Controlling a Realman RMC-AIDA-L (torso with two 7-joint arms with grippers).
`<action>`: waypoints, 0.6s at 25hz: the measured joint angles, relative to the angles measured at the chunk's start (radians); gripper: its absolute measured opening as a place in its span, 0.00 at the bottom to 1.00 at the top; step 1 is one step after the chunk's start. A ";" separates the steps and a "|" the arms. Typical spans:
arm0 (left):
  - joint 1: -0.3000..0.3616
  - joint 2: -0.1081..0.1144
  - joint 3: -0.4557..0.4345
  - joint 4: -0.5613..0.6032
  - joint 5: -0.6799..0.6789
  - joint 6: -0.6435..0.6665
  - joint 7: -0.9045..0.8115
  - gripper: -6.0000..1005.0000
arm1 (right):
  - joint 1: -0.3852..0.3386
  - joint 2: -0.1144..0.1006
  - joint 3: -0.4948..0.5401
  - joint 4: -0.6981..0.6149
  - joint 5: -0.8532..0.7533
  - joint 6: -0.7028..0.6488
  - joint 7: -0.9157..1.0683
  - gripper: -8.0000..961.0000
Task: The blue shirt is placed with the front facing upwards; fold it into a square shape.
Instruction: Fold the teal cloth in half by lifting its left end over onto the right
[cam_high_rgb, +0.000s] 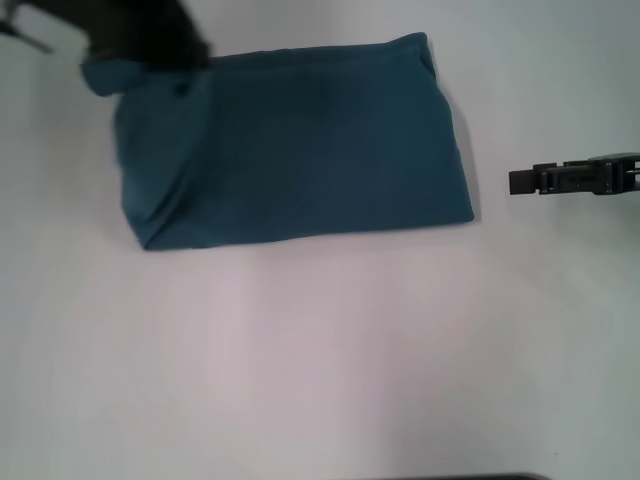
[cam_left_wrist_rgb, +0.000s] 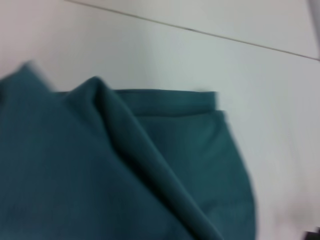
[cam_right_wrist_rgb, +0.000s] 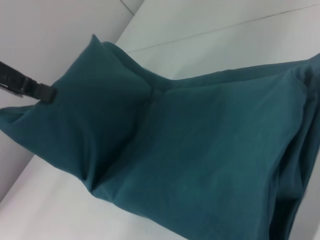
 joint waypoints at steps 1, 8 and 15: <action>-0.016 -0.014 0.001 0.002 -0.007 -0.003 0.000 0.03 | 0.001 0.000 0.000 0.000 -0.002 0.000 -0.002 0.90; -0.094 -0.088 0.024 0.007 -0.037 -0.062 0.008 0.03 | 0.014 0.006 0.000 0.000 -0.017 0.002 -0.005 0.90; -0.124 -0.110 0.106 0.092 -0.096 -0.188 0.014 0.03 | 0.023 0.008 0.000 0.000 -0.030 0.002 -0.005 0.90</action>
